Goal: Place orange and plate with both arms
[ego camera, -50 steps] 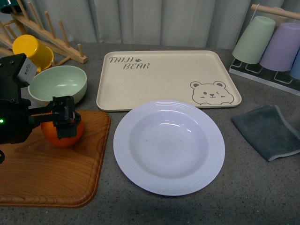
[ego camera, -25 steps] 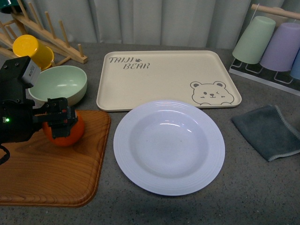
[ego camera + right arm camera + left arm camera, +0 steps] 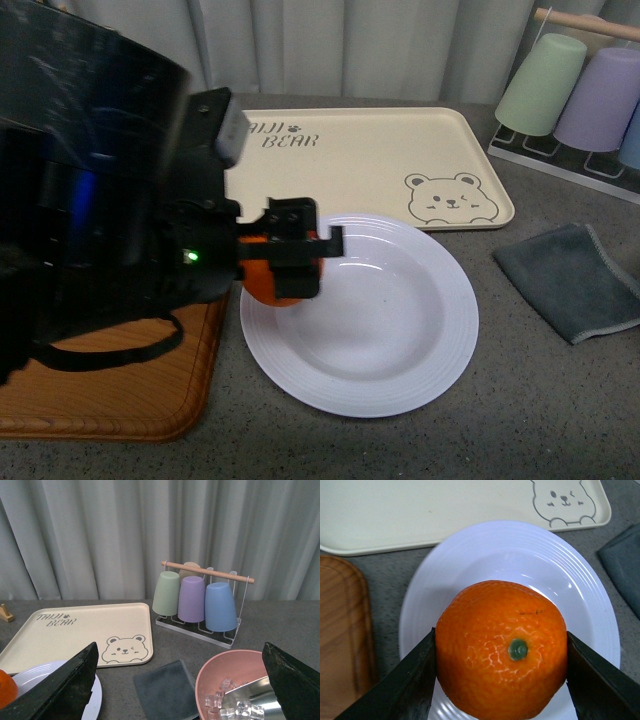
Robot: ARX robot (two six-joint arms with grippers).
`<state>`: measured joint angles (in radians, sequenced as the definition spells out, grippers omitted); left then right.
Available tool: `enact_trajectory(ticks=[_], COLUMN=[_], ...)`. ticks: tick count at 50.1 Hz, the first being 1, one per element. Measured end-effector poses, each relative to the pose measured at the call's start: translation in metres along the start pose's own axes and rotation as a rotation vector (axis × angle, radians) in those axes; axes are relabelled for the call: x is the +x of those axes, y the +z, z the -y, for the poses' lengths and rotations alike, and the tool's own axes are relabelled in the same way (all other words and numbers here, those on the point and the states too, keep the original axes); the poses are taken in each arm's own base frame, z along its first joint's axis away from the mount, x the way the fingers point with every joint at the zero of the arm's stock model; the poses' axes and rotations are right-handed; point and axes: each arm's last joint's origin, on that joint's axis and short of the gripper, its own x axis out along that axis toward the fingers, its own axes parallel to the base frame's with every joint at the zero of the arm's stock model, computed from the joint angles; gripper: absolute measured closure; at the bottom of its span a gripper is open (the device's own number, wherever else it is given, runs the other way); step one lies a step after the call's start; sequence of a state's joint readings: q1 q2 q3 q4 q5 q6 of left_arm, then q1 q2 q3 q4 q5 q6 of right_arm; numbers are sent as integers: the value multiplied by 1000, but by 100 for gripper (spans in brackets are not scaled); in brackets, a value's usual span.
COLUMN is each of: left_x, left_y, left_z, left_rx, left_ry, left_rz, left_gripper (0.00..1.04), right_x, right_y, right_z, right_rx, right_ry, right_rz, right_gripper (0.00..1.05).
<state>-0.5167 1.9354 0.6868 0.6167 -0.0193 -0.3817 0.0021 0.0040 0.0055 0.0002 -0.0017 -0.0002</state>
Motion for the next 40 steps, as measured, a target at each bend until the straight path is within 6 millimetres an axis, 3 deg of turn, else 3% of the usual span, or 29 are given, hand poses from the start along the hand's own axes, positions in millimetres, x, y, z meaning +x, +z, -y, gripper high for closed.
enact_trajectory(ticks=[8,21,30,40], left_x=[18,36,38,31], left_y=[-11,-26,-25,-15], left_z=[20,26,28,29], left_rx=[-4,-2,-1,-5], left_ry=[-18,-12,-12,7], left_rz=[-30,-74,-73,-31], left_gripper=[40,40,40,7], right_x=[0,0,0,0], right_y=[0,0,0,0], right_z=[0,0,0,0], right_rx=[0,0,0,0], right_ry=[0,0,0,0], right_rz=[0,0,0,0], right_gripper=[9,9,9,9])
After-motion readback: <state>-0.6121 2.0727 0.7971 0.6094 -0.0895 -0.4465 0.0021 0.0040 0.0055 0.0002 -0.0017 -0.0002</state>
